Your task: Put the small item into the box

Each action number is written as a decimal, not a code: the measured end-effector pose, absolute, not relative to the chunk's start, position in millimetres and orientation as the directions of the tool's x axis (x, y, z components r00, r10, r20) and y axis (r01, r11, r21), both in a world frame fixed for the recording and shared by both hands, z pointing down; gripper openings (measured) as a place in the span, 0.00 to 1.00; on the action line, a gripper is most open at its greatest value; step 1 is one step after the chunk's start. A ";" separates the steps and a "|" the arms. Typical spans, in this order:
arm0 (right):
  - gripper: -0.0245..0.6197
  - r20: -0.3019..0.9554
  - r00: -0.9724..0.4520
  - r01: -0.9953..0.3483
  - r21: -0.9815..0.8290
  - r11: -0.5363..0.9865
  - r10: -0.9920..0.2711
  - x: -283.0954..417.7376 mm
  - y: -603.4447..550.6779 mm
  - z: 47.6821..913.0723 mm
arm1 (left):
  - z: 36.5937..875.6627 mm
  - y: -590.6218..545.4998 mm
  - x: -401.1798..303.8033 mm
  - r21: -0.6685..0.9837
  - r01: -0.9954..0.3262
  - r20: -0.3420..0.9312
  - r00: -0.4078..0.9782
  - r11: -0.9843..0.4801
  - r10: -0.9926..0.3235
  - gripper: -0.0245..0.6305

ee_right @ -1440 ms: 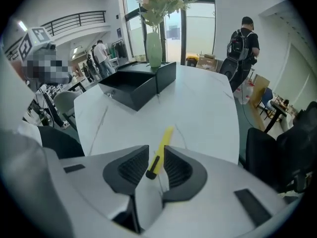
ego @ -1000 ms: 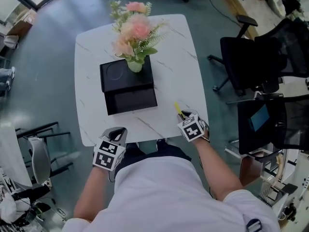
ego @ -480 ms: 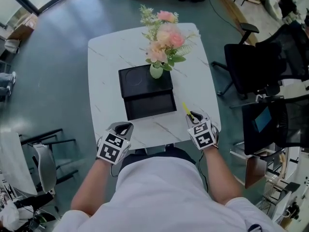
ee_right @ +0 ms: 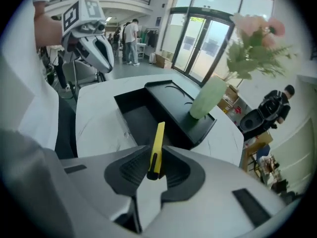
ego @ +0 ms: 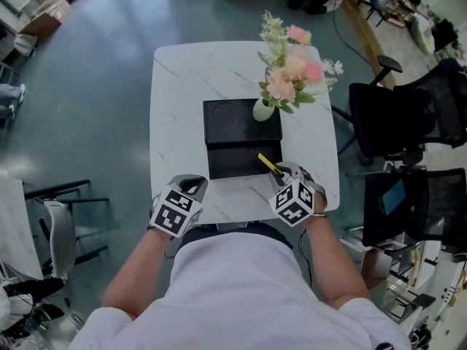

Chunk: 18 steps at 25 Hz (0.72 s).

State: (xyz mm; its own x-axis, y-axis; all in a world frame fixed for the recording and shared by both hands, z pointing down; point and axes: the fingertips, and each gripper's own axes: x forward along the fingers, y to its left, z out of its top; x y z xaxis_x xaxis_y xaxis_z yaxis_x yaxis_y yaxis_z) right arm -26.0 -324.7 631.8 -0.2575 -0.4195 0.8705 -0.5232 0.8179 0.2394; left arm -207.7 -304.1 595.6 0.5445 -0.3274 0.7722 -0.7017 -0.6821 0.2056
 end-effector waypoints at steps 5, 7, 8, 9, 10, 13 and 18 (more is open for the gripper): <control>0.17 0.900 -0.243 -0.348 0.268 0.898 -0.363 -56.3 -335.5 646.2 | 592.9 -306.0 -221.7 0.211 -0.734 0.755 0.542 -0.645 -0.369 0.06; 0.17 0.909 -0.236 -0.293 0.271 0.917 -0.345 -65.3 -341.6 652.4 | 594.3 -302.9 -228.1 0.218 -0.749 0.758 0.534 -0.625 -0.374 0.06; 0.17 0.913 -0.232 -0.266 0.273 0.925 -0.336 -69.4 -344.4 655.8 | 594.2 -301.8 -231.4 0.221 -0.757 0.758 0.530 -0.615 -0.380 0.06; 0.17 0.917 -0.228 -0.237 0.272 0.933 -0.326 -73.5 -346.9 659.6 | 593.1 -301.5 -235.0 0.222 -0.766 0.756 0.526 -0.604 -0.390 0.06; 0.17 0.922 -0.225 -0.206 0.271 0.940 -0.315 -77.7 -348.9 663.8 | 591.3 -301.5 -239.2 0.221 -0.775 0.752 0.522 -0.592 -0.402 0.06; 0.17 0.938 -0.210 -0.115 0.255 0.960 -0.275 -89.8 -353.7 677.6 | 584.6 -301.5 -253.2 0.216 -0.806 0.745 0.501 -0.552 -0.440 0.06; 0.17 0.951 -0.204 -0.043 0.230 0.972 -0.233 -107.1 -361.7 696.8 | 579.0 -295.7 -270.8 0.211 -0.846 0.739 0.466 -0.490 -0.486 0.06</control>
